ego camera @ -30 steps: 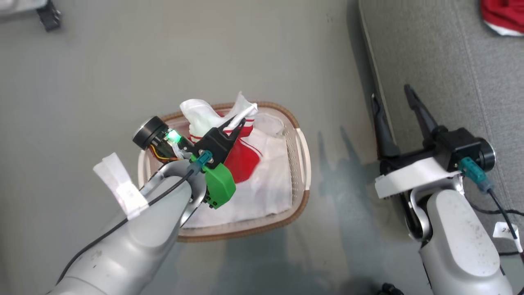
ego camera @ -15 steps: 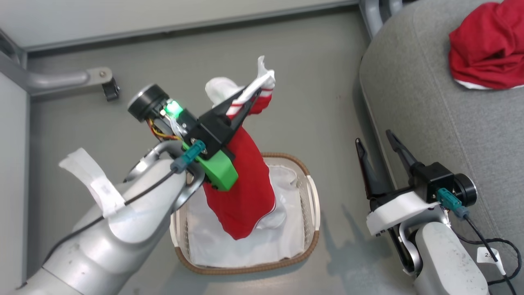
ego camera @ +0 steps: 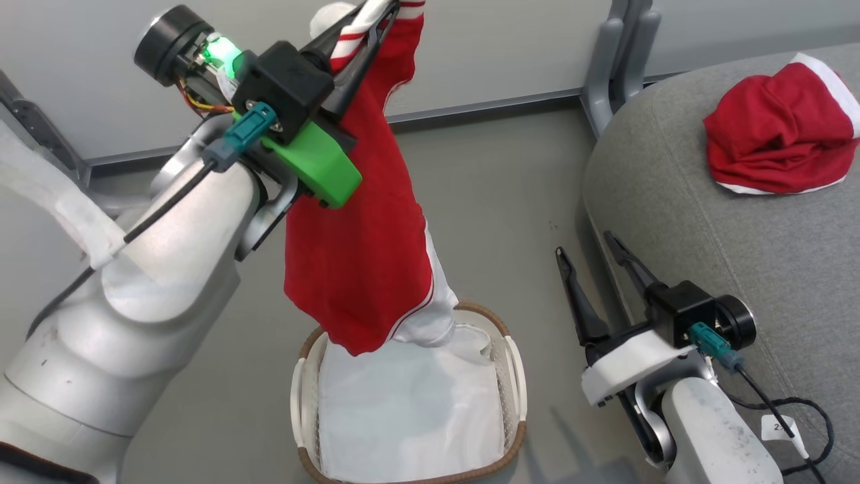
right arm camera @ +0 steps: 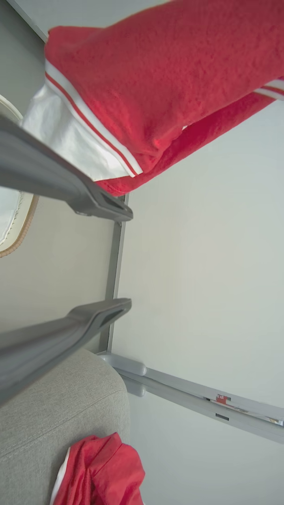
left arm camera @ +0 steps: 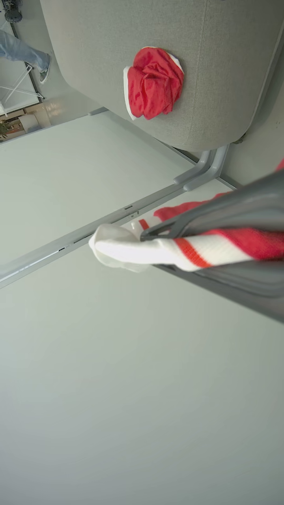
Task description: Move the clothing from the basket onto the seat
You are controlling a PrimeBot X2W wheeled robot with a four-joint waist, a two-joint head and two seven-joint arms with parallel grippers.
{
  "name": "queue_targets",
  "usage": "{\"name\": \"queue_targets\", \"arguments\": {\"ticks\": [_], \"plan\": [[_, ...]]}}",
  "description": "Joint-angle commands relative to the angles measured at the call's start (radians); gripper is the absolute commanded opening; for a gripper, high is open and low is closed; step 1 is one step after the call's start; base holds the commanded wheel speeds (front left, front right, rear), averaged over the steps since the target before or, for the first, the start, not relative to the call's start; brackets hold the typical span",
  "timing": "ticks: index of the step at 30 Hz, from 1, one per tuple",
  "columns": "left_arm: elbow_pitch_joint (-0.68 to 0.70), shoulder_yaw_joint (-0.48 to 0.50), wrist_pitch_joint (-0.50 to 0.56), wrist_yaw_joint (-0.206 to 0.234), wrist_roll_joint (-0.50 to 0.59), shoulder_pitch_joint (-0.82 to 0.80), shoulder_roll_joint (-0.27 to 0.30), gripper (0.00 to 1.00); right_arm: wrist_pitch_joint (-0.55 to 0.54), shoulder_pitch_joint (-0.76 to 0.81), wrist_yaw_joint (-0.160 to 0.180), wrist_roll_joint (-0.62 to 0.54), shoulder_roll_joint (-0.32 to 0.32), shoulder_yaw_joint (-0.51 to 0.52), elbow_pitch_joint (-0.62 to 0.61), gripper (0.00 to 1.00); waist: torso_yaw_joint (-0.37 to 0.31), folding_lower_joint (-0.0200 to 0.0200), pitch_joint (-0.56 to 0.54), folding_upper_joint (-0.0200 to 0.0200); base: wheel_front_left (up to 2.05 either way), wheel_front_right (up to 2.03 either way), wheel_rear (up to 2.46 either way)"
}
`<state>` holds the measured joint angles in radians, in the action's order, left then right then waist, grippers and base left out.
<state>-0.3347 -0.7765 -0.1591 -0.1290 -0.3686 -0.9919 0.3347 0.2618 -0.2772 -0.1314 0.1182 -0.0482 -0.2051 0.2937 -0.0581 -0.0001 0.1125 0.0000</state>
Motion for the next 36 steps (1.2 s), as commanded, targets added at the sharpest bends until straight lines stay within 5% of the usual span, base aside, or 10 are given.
{"name": "queue_targets", "arguments": {"ticks": [1,18,36], "plan": [[-0.006,0.006,0.006,-0.001,-0.007,-0.023,0.000,0.00,0.005,-0.002,0.001,0.007,-0.004,-0.009,-0.001,1.00,-0.008,0.0001,-0.010,0.0000,0.00,0.00,0.00],[-0.064,-0.002,0.016,0.014,-0.026,-0.089,-0.038,0.00,0.005,-0.133,0.001,0.115,-0.004,-0.279,-0.109,1.00,-0.033,0.0001,-0.005,0.0000,0.00,0.00,0.00],[-0.072,-0.039,0.012,0.023,-0.035,-0.112,-0.107,0.00,0.005,-0.337,0.001,0.192,-0.004,-0.426,0.063,1.00,-0.007,0.0001,-0.003,0.0000,0.00,0.00,0.00]]}}
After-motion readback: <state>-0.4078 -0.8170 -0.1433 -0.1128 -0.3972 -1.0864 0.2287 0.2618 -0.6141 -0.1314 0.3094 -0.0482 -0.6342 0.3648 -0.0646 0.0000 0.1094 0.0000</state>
